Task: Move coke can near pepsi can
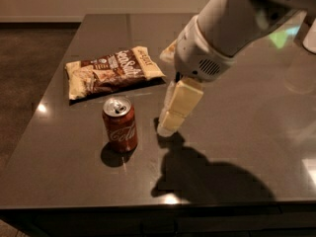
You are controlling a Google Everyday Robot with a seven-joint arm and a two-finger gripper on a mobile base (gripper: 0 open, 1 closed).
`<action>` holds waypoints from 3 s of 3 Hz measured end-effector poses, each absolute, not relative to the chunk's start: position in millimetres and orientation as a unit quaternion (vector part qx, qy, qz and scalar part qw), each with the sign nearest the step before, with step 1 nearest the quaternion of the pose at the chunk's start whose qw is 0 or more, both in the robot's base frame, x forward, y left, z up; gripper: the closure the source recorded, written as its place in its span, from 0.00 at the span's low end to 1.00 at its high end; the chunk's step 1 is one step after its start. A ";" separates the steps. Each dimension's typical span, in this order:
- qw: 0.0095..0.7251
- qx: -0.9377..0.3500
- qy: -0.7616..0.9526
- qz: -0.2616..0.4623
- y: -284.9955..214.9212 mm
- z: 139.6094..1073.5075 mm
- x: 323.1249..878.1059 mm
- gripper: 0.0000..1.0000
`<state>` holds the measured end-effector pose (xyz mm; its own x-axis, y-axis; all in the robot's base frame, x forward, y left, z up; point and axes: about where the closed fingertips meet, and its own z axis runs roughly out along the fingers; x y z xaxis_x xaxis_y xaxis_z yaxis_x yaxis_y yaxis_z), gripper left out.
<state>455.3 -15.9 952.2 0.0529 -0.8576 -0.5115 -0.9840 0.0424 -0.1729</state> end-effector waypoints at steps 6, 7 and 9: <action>0.260 -0.677 0.653 0.216 72.4 906.0 439.6 0.49; 0.266 -0.671 0.652 0.233 70.6 915.2 441.3 0.72; 0.304 -0.667 0.626 0.266 37.8 981.0 445.0 1.00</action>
Offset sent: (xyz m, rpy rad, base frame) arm -0.0241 0.0813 -0.0390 0.1040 0.1026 0.1100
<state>445.0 37.8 981.0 0.0754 -0.6739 -0.7350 -0.9968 -0.0325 -0.0725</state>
